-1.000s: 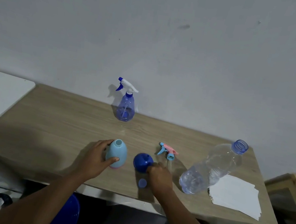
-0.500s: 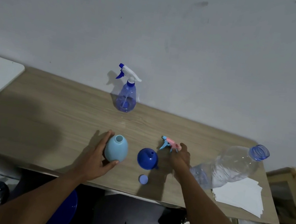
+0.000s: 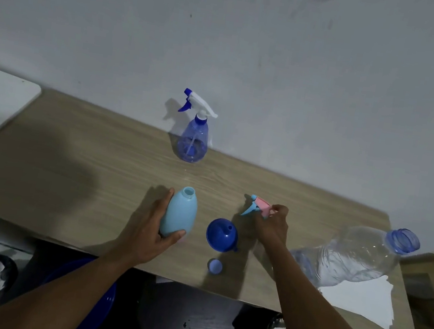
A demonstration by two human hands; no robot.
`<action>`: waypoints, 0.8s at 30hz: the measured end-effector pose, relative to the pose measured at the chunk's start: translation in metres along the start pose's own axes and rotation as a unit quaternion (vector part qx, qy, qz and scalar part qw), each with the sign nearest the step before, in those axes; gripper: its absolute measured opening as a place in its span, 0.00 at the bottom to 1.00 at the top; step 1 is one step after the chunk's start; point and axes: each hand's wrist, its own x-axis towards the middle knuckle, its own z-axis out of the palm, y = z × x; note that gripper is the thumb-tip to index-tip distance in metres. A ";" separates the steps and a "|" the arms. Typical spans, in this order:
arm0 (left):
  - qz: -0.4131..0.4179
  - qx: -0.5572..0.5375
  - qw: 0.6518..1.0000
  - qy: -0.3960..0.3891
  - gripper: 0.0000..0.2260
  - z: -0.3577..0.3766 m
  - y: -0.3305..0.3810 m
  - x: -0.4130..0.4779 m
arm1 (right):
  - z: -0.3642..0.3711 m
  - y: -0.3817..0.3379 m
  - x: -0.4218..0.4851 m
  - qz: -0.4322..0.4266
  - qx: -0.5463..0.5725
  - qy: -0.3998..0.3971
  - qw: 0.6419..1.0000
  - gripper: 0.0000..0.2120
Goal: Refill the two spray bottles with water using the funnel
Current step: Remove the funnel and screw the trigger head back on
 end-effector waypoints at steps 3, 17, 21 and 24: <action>0.030 -0.030 0.999 0.017 0.38 0.000 0.015 -0.002 | -0.010 -0.010 -0.005 -0.063 0.038 0.001 0.997 0.22; 0.101 -0.135 0.985 0.047 0.30 -0.004 0.102 -0.014 | -0.116 -0.156 -0.091 -0.358 0.326 0.003 0.875 0.22; 0.118 -0.133 0.983 0.041 0.30 -0.003 0.129 -0.021 | -0.139 -0.181 -0.127 -0.426 0.357 -0.004 0.831 0.22; 0.141 -0.129 0.980 0.046 0.29 -0.003 0.146 -0.026 | -0.155 -0.192 -0.146 -0.447 0.382 0.006 0.809 0.23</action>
